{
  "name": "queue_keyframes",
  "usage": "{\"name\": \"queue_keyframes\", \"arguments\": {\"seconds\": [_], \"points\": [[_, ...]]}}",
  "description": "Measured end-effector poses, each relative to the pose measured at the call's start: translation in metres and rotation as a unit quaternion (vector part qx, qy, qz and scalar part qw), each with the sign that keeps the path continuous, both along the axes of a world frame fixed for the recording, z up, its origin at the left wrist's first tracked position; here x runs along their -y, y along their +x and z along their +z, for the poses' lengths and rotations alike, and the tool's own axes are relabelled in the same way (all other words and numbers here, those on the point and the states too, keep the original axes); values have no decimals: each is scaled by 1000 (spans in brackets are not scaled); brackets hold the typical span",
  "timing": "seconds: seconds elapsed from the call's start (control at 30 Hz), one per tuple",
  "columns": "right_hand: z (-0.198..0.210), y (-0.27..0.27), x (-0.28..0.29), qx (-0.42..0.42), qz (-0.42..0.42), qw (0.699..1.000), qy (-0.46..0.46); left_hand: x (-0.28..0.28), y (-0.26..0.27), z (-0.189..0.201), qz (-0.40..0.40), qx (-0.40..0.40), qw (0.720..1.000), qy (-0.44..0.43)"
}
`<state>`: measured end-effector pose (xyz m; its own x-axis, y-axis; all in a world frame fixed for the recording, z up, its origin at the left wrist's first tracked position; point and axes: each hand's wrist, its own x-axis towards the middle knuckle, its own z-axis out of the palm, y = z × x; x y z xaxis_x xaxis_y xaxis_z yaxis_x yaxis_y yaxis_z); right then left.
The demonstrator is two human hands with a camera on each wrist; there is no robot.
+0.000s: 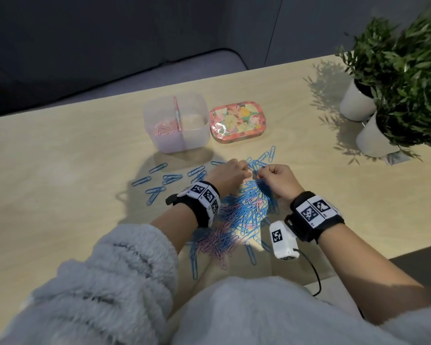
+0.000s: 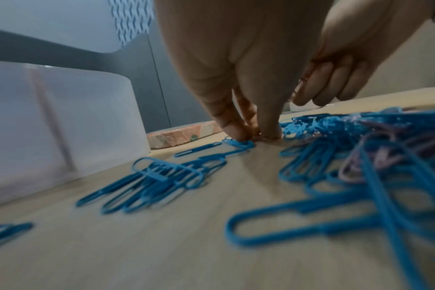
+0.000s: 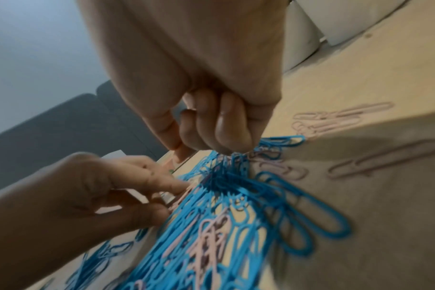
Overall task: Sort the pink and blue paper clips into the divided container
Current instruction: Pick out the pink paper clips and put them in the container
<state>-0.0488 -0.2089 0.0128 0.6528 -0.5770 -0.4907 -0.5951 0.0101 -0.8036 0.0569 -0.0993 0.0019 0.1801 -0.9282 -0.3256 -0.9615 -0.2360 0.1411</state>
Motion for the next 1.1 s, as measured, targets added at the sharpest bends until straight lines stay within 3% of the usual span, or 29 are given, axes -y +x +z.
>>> {"name": "queue_keyframes", "arguments": {"seconds": [0.07,0.2,0.3,0.4,0.57,0.67,0.73,0.8,0.87,0.9,0.97,1.03,1.1], "points": [[-2,-1,2,-5,13,1000,-16,-7,2,-1,17,19,1000,13],[-20,-1,6,-26,86,991,-100,-28,7,-8,45,14,997,-62],[-18,0,-3,-79,178,960,-203,-36,12,-30,47,-8,998,-51],[-10,-1,-10,-116,244,924,-271,-40,14,-24,13,18,999,-47],[-2,7,-8,-110,219,933,-264,-53,12,-7,-19,86,994,-70],[-1,14,-11,-120,300,890,-323,-56,9,-7,5,112,990,-86],[1,16,-12,-130,341,861,-355,-56,10,-5,34,96,991,-85],[1,17,-10,-134,355,854,-357,-60,7,-4,102,48,987,-114],[-2,20,-6,-138,357,869,-313,-66,8,-3,242,-88,955,-145],[-4,22,-2,-138,351,885,-274,-70,10,-1,301,-177,920,-176],[-4,25,3,-135,345,905,-210,-76,13,10,381,-282,838,-270],[-7,29,4,-130,347,909,-193,-81,26,22,426,-322,773,-343],[-6,33,3,-103,326,922,-183,-86,47,35,452,-313,737,-394]]}}
